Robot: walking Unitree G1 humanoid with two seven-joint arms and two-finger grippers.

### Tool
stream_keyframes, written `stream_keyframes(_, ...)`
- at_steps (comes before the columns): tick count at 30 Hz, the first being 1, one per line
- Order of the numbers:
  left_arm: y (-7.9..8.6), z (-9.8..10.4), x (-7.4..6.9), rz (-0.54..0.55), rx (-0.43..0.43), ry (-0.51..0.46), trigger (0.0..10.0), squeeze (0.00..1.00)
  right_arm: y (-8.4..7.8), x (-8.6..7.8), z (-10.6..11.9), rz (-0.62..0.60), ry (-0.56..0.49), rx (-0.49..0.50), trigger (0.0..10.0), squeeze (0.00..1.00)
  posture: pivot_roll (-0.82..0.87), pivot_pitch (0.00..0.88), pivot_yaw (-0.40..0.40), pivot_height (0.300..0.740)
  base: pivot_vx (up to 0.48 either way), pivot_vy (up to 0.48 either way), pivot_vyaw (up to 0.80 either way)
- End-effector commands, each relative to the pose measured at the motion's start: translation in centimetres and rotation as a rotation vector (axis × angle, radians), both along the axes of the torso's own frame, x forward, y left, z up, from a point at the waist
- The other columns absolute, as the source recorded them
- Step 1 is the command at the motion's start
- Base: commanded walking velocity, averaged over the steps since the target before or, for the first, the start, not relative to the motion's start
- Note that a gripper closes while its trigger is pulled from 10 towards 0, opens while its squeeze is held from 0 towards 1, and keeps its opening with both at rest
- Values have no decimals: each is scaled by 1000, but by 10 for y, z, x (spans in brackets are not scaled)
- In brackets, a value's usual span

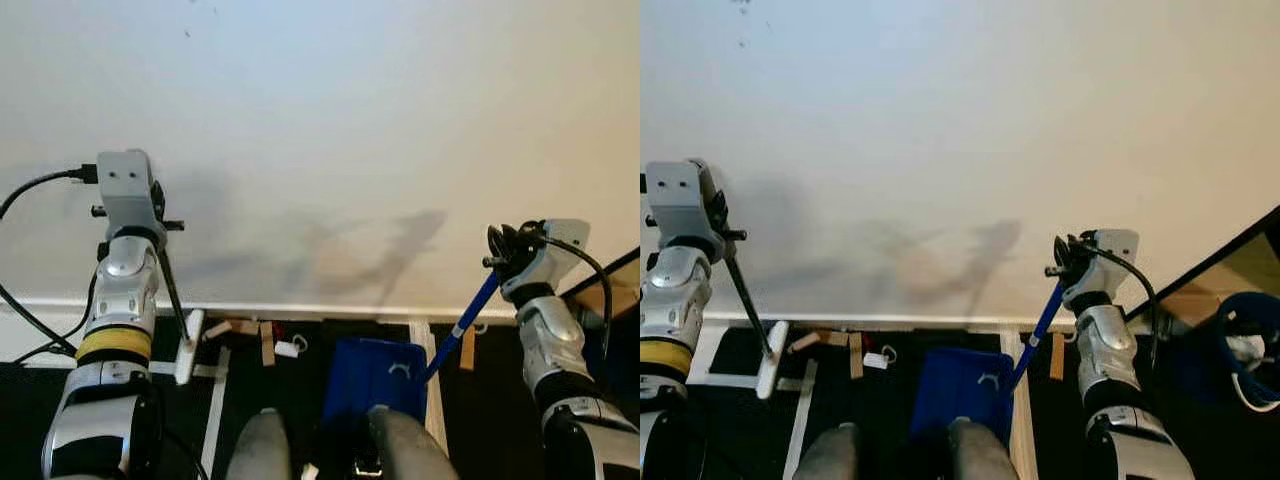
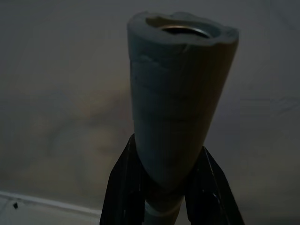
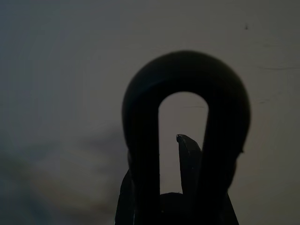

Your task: Sweep floor

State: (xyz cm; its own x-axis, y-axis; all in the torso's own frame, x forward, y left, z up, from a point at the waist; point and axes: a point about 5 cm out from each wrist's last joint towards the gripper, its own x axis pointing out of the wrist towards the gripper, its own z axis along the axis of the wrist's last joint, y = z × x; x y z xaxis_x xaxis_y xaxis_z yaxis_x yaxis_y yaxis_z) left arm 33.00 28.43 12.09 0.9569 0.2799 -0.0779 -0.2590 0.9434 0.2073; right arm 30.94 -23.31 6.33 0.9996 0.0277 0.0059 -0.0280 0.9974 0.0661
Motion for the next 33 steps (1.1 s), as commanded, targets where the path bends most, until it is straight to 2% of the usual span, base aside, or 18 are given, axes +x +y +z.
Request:
stream_keyframes(1, 7, 9, 0, 11, 27, -42, 10000, 0, 0, 2, 4, 4, -21, -16, 10000, 0, 74, 163, -55, 740, 0, 0, 0)
stream_keyframes(6, 4, 11, 1, -2, 25, -77, 10000, 0, 4, 9, 13, 16, -64, -12, 10000, 0, 73, 179, -66, 740, 0, 0, 0)
stream_keyframes(9, -1, 16, 2, -35, 29, -122, 10000, 0, 10, 17, 19, 9, -96, 46, 10000, 0, 81, 208, -83, 740, 0, 0, 0)
stream_keyframes(14, 0, 22, 2, -42, 31, -156, 10000, 0, 17, 22, 24, 20, -105, 32, 10000, 0, 89, 242, -91, 740, 0, 0, 0)
stream_keyframes(19, 2, 24, 2, -39, 38, -166, 10000, 0, 18, 24, 28, 29, -123, 2, 10000, 0, 97, 250, -92, 740, 0, 0, 0)
stream_keyframes(26, 7, 23, 2, -23, 39, -166, 10000, 0, 6, 27, 37, -3, -155, 5, 10000, 0, 99, 238, -92, 740, 0, 0, 0)
stream_keyframes(33, 10, 21, 4, 4, 52, -151, 10000, 0, 14, 27, 40, 64, -196, 18, 10000, 0, 85, 251, -104, 740, 0, 0, 0)
